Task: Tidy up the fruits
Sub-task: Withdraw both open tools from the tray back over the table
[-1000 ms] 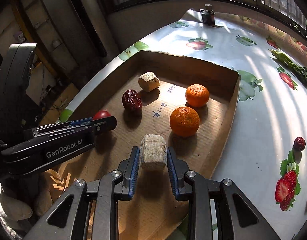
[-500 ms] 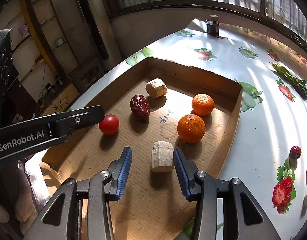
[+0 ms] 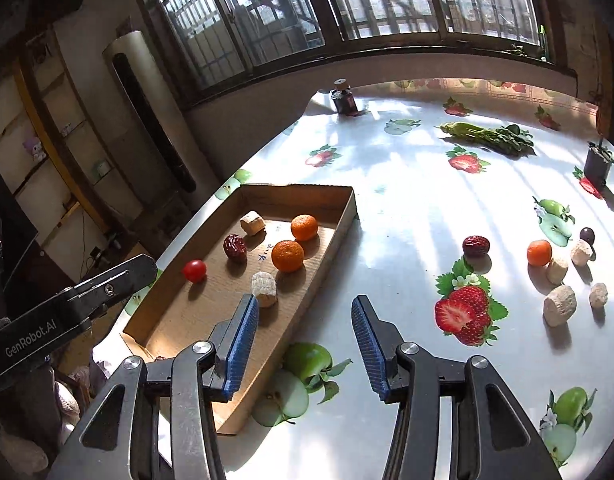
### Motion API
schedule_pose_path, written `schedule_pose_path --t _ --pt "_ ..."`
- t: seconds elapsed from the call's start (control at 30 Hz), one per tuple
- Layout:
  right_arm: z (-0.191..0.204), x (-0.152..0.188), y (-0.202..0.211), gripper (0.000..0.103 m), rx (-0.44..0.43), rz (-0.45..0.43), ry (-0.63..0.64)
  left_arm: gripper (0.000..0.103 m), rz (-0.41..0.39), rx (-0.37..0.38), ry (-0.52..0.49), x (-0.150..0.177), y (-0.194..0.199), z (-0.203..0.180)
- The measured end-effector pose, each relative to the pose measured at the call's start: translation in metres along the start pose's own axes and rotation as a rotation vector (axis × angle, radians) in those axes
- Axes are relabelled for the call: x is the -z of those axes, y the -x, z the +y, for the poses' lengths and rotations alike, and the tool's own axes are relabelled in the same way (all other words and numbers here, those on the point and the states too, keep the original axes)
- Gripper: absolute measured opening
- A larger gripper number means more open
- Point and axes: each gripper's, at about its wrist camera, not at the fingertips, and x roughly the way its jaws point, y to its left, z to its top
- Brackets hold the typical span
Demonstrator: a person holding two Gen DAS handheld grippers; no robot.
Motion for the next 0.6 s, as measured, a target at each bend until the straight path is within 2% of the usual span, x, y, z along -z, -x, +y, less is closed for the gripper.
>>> schedule_pose_path --t 0.03,0.13,0.33,0.6 --pt "-0.014 0.003 0.009 0.053 0.02 -0.011 -0.036 0.072 -0.001 -0.005 -0.022 0.002 0.0 -0.01" --pt "-0.048 0.011 0.032 0.053 0.076 -0.04 -0.12 0.085 -0.005 -0.004 -0.092 0.01 0.001 -0.038" --pt "-0.09 0.024 0.07 0.053 0.164 -0.111 -0.189 0.086 0.0 0.026 -0.214 0.027 0.004 -0.083" --pt "-0.131 0.035 0.079 0.055 0.196 -0.115 -0.268 0.086 0.038 0.019 -0.253 0.037 -0.006 -0.1"
